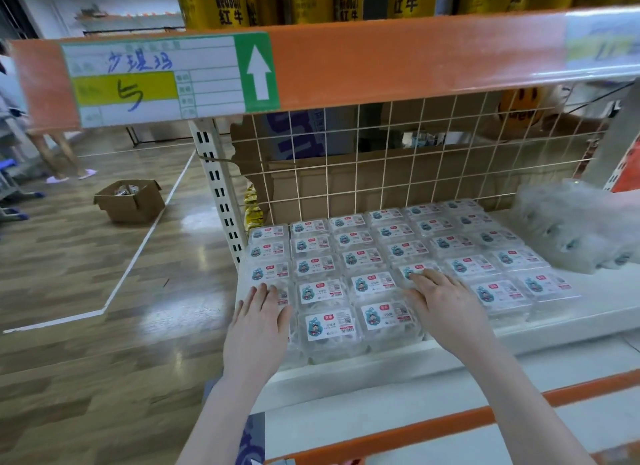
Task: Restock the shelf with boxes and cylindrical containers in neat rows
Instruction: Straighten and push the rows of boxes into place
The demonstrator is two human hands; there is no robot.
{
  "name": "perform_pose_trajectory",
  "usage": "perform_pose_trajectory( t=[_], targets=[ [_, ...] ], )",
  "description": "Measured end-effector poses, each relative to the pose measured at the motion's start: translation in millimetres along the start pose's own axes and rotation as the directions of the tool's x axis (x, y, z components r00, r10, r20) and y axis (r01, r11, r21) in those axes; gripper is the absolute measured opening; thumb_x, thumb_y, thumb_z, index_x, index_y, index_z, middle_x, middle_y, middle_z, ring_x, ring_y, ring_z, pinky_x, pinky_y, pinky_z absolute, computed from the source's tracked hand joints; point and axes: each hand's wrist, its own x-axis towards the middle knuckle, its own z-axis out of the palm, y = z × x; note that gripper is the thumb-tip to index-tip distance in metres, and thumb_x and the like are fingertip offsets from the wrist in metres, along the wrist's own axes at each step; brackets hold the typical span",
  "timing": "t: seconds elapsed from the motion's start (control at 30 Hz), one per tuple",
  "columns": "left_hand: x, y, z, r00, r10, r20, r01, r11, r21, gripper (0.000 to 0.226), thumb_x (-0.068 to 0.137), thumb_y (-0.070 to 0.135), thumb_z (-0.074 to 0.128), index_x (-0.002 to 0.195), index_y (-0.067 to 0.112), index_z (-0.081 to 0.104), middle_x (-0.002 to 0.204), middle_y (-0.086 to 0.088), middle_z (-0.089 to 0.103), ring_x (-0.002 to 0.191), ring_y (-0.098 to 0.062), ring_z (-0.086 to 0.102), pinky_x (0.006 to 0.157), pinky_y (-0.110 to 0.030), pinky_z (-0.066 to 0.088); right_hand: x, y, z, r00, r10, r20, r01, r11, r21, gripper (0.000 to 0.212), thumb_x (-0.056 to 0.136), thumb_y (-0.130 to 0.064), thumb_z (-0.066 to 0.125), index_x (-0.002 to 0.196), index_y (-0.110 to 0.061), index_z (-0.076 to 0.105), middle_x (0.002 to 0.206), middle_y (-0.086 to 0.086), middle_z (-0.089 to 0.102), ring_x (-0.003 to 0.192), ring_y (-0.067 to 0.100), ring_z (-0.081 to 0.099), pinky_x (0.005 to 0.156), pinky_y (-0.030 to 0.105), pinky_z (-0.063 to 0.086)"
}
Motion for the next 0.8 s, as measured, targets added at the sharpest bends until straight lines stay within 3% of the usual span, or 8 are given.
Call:
perform_pose_trajectory(
  t=[0.07,0.17,0.23,0.37,0.47,0.63,0.8],
  targets=[
    [-0.3,3.3,-1.5,1.000,0.002,0.005,-0.002,0.999,-0.049,0.057,0.100,0.041,0.009,0.148,0.014,0.024,0.156,-0.005,0.021,0.146,-0.020,0.012,0.118,-0.034,0.012,-3.6,5.3,-4.7,1.000,0.021,0.000,-0.021,1.000,0.005,0.025,0.087,-0.028,0.057,0.091,-0.007,0.070,0.091,0.009,0.069,0.083,0.032,0.065,0.073,0.040,0.052],
    [-2.2,12.3,-2.8,0.997,0.069,0.019,-0.069,0.997,0.024,0.092,0.079,0.042,-0.027,0.147,0.013,0.027,0.156,-0.009,0.022,0.145,-0.026,0.012,0.118,-0.038,0.013,-10.2,17.9,-12.4,0.995,0.071,0.073,-0.069,0.997,-0.028,0.033,0.095,-0.031,0.049,0.114,-0.009,0.063,0.114,0.009,0.063,0.107,0.031,0.057,0.089,0.039,0.043],
    [-3.5,26.1,-2.9,0.996,0.087,0.010,-0.087,0.996,0.021,0.090,0.085,0.046,-0.028,0.146,0.013,0.030,0.155,-0.010,0.022,0.145,-0.027,0.013,0.118,-0.039,0.012,-15.3,32.0,-16.0,0.991,0.091,0.095,-0.087,0.995,-0.043,0.038,0.096,-0.035,0.044,0.122,-0.011,0.058,0.121,0.007,0.059,0.113,0.028,0.052,0.092,0.037,0.040],
    [-12.9,75.6,-5.7,0.994,0.101,-0.038,-0.100,0.995,0.027,0.067,0.095,0.047,-0.005,0.146,0.018,0.027,0.157,-0.004,0.018,0.146,-0.020,0.011,0.119,-0.035,0.011,-21.7,70.7,-20.5,0.995,0.099,-0.004,-0.099,0.995,0.000,0.024,0.090,-0.027,0.058,0.099,-0.006,0.066,0.099,0.010,0.065,0.091,0.033,0.060,0.074,0.039,0.048],
    [-14.3,121.2,-2.0,0.997,0.072,-0.022,-0.073,0.997,-0.032,0.050,0.101,0.039,0.024,0.147,0.019,0.025,0.157,-0.002,0.017,0.145,-0.016,0.012,0.118,-0.030,0.008,-24.7,108.0,-22.7,0.991,0.107,-0.086,-0.105,0.994,0.029,0.015,0.086,-0.021,0.063,0.086,-0.006,0.066,0.085,0.010,0.065,0.078,0.034,0.062,0.065,0.039,0.049],
    [-15.0,209.4,12.3,1.000,0.010,0.013,-0.010,1.000,-0.029,0.053,0.101,0.043,0.022,0.150,0.023,0.018,0.159,0.004,0.009,0.146,-0.012,0.003,0.117,-0.028,0.001,-25.7,175.5,-28.9,0.989,0.001,-0.145,0.009,0.997,0.071,0.037,0.087,-0.035,0.035,0.078,-0.013,0.064,0.074,0.001,0.060,0.068,0.027,0.060,0.057,0.033,0.046],
    [-17.6,270.5,25.7,0.998,-0.038,0.058,0.039,0.999,-0.032,0.053,0.101,0.043,0.022,0.151,0.023,0.018,0.159,0.005,0.008,0.146,-0.011,0.003,0.117,-0.028,0.001,-18.7,224.2,-29.4,0.985,-0.108,-0.135,0.125,0.984,0.127,0.038,0.088,-0.038,0.035,0.082,-0.016,0.066,0.076,-0.002,0.060,0.069,0.024,0.060,0.059,0.028,0.045]
  ],
)
